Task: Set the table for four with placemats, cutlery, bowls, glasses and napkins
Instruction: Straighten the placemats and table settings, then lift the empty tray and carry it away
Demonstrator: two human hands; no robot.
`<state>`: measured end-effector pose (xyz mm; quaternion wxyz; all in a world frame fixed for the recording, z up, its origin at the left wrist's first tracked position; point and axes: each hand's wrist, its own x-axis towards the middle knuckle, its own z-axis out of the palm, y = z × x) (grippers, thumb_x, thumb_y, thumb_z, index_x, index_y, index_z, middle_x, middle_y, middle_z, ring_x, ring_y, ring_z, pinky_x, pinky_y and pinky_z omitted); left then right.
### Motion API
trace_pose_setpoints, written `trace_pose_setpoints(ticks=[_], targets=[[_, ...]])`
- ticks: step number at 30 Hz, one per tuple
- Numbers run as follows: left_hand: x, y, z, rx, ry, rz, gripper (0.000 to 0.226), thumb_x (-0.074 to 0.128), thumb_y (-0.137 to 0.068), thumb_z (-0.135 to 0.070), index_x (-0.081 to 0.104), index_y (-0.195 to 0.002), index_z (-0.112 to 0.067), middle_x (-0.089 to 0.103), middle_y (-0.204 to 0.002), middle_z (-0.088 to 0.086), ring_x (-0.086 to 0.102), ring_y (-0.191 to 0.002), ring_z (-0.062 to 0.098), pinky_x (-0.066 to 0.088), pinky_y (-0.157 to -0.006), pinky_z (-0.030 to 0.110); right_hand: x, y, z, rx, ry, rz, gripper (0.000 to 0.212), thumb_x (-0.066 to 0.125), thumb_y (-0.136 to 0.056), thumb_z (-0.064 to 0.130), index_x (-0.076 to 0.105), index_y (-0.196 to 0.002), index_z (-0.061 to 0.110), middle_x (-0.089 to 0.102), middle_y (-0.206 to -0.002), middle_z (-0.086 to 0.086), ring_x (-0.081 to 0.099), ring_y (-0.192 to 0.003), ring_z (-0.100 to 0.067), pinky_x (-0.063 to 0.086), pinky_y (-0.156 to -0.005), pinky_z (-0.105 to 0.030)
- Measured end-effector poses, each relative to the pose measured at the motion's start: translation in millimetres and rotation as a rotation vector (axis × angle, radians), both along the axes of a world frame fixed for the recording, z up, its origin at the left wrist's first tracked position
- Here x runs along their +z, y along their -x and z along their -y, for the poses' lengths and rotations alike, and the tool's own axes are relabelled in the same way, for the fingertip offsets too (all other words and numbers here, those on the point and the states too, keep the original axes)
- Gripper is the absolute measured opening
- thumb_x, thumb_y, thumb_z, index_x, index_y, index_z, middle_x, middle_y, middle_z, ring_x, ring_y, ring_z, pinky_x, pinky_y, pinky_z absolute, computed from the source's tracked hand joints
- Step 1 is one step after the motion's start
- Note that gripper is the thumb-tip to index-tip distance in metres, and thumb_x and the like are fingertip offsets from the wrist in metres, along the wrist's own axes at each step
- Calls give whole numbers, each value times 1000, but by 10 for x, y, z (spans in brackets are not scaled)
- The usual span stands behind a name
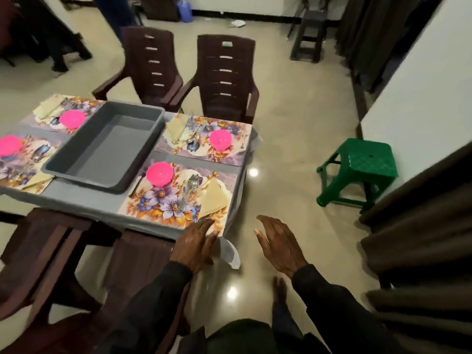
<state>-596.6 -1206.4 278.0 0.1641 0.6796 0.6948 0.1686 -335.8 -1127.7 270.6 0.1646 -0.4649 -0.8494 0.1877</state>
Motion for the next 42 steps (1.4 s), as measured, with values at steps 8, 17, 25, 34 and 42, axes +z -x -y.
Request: trace_pose_setpoints(ticks=[8,17,25,34,42], targets=[[149,-68,-611,529,-91,127,55,39,-101,-53,62,-133,-15,66,-131,7,59,-120,25,48,-98,36,193,242,-1677,325,-27,-25,39,62,-100,23,59,-135,7,68,-126,-12,63,-115,-28,48,-99,-33],[180,682,-865,991,-198,192,59,40,-99,-57,65,-130,-14,68,-130,7,66,-110,31,52,-93,42,354,1503,-2957,566,71,-39,48,48,-104,41,49,-145,16,58,-143,-7,54,-131,-25,43,-109,-38],[324,1415,-1274,1211,-247,273,48,48,-100,-44,67,-125,-8,71,-121,12,66,-107,29,51,-94,40,384,2749,-3671,684,141,-36,46,47,-105,36,48,-147,16,55,-147,-7,51,-134,-26,42,-111,-39],[36,2688,-1587,1527,-251,400,32,57,-104,-24,67,-121,1,70,-117,18,65,-107,30,47,-91,31,454,4469,-4650,803,217,-48,55,42,-99,44,51,-139,7,63,-132,-15,59,-122,-33,47,-102,-44],[-291,3637,-1771,1909,-309,704,24,58,-102,-21,61,-84,-6,55,-81,11,49,-84,20,39,-79,33,284,5911,-5329,788,422,-14,38,56,-103,27,53,-130,0,65,-124,-20,63,-113,-35,51,-96,-43]])
